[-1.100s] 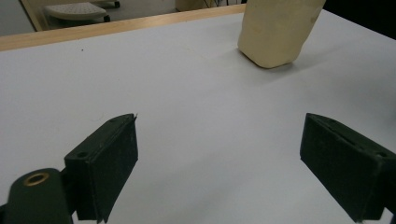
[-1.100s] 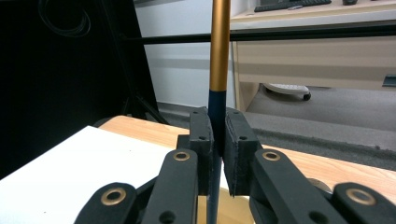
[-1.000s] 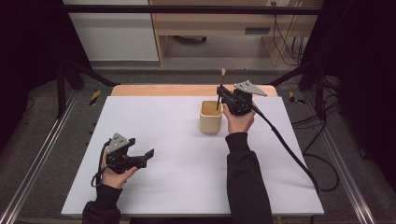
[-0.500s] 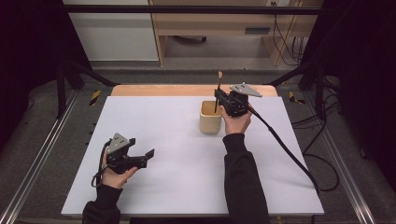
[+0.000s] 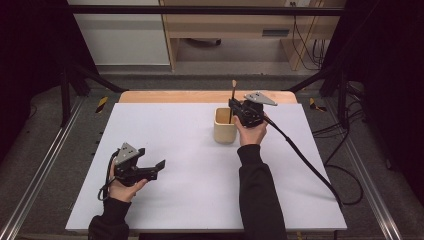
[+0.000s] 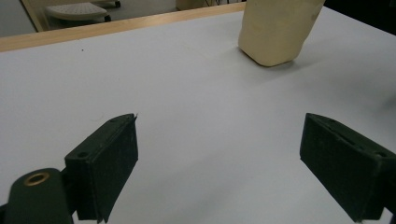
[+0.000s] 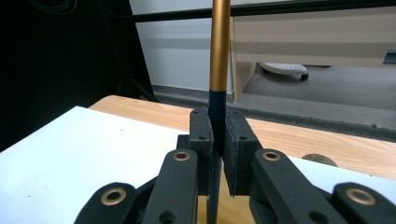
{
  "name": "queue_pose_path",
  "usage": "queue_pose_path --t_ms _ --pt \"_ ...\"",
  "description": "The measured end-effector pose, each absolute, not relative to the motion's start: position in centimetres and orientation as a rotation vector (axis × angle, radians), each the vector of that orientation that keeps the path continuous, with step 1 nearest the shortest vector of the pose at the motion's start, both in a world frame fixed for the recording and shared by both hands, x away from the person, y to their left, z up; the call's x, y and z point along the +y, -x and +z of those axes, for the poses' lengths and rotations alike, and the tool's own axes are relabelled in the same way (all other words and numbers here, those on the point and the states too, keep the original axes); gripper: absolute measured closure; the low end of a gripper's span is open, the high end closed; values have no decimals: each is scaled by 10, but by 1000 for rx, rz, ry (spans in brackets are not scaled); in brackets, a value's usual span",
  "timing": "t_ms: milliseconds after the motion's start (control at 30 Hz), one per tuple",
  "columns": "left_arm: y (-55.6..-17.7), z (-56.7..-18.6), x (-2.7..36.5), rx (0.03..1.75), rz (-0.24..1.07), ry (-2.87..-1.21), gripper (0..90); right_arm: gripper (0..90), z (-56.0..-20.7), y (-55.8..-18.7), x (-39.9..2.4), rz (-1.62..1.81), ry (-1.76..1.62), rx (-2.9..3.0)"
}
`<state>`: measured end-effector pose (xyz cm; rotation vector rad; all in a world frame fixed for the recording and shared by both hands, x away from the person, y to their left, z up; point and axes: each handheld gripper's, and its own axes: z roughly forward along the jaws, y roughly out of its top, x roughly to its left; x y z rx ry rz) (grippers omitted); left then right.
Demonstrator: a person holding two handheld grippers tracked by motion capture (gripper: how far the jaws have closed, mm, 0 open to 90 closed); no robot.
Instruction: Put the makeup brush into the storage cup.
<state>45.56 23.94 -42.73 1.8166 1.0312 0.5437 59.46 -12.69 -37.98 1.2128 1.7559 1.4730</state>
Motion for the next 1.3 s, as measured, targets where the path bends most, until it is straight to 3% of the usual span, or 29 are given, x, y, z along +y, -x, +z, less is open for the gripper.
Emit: queue_pose_path --t_ms 1300 --pt "-456 -428 239 1031 545 -1823 110 836 -411 -595 -123 1398 -1270 1818"
